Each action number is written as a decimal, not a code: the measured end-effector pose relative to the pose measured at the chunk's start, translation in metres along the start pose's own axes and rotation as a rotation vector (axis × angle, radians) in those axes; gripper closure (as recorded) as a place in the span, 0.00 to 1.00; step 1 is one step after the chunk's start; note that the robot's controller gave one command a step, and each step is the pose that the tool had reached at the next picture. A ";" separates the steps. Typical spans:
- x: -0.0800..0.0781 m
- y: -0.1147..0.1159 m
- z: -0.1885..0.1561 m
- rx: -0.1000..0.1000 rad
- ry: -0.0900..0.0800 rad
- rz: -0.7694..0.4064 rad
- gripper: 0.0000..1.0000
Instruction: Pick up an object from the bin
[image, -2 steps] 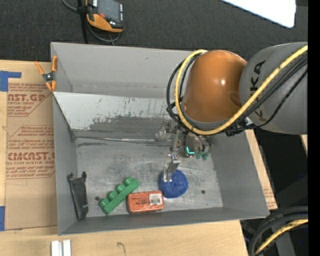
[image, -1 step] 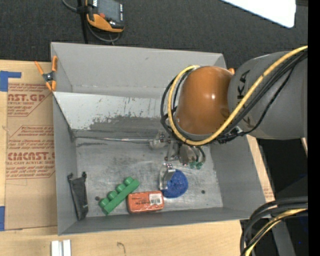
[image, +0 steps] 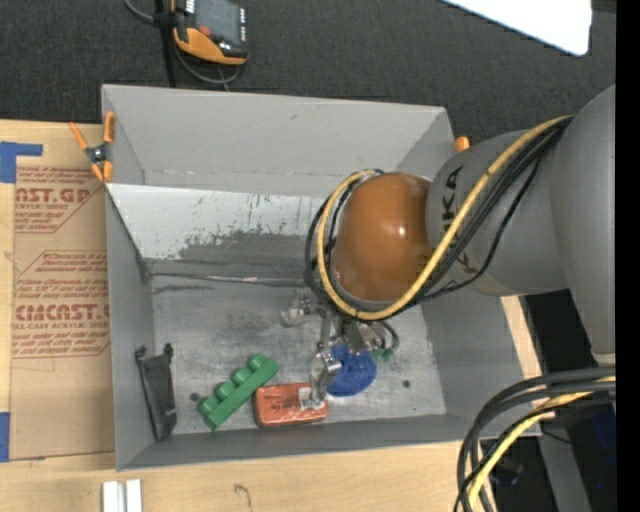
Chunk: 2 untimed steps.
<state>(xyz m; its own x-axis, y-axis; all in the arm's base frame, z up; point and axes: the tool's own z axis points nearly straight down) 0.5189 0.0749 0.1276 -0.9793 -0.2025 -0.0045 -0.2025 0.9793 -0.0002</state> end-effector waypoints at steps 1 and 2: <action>0.028 0.009 0.039 -0.001 0.004 -0.182 0.00; 0.019 0.028 0.054 0.002 -0.011 -0.320 1.00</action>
Offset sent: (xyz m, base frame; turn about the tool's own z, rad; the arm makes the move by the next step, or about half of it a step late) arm -0.0287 0.0232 -0.0576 -0.3232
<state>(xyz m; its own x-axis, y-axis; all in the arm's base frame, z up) 0.4950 0.0982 0.0735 -0.8658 -0.5002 -0.0153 -0.5002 0.8659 -0.0051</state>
